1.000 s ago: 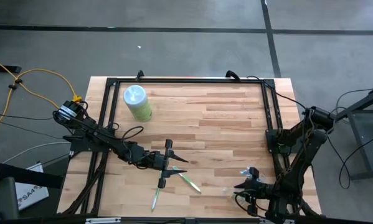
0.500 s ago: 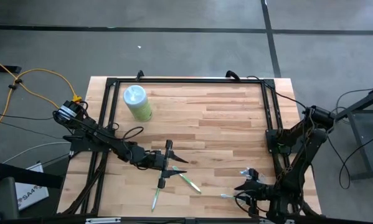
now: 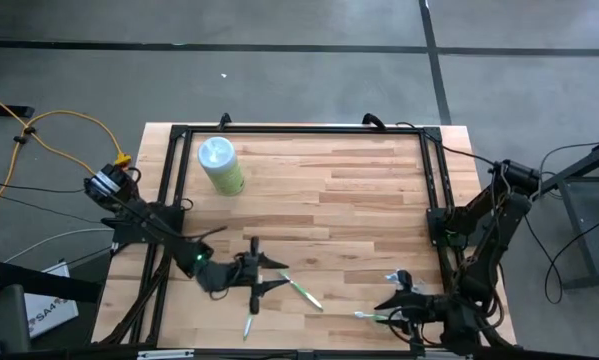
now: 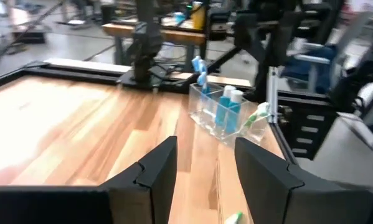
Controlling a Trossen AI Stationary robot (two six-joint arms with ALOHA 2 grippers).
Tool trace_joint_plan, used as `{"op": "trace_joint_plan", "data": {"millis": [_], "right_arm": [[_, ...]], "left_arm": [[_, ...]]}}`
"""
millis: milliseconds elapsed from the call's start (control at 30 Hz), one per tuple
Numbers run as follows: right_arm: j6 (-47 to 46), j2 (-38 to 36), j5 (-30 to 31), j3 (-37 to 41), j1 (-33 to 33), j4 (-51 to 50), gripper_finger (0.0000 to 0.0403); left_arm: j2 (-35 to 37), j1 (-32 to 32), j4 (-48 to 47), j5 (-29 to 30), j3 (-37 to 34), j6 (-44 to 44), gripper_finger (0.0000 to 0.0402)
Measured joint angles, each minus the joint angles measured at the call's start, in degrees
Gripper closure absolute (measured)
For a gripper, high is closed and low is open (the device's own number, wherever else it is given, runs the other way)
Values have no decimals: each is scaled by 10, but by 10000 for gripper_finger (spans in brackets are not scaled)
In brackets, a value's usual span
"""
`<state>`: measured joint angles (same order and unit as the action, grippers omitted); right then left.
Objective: Pick & Place toothbrushing station
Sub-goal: Put the left green toothbrush into the left section of the transparent organizer
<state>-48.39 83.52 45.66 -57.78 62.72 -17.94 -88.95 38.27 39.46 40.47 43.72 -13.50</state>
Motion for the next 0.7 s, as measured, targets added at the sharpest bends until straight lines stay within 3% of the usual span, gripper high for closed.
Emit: {"op": "trace_joint_plan", "data": {"millis": [167,333,567,700], "right_arm": [[85,-3,1,0,-29,17,282],[124,-3,-24,0,-77,22,282],[174,-3,-26,0,-135,31,282],[214,-3,-29,0,-162,42,282]], "left_arm": [[0,62,-3,114,0,-32,250],[0,104,-39,176,0,-107,250],[0,122,-109,181,0,-218,250],[1,125,-115,158,2,-218,250]]}}
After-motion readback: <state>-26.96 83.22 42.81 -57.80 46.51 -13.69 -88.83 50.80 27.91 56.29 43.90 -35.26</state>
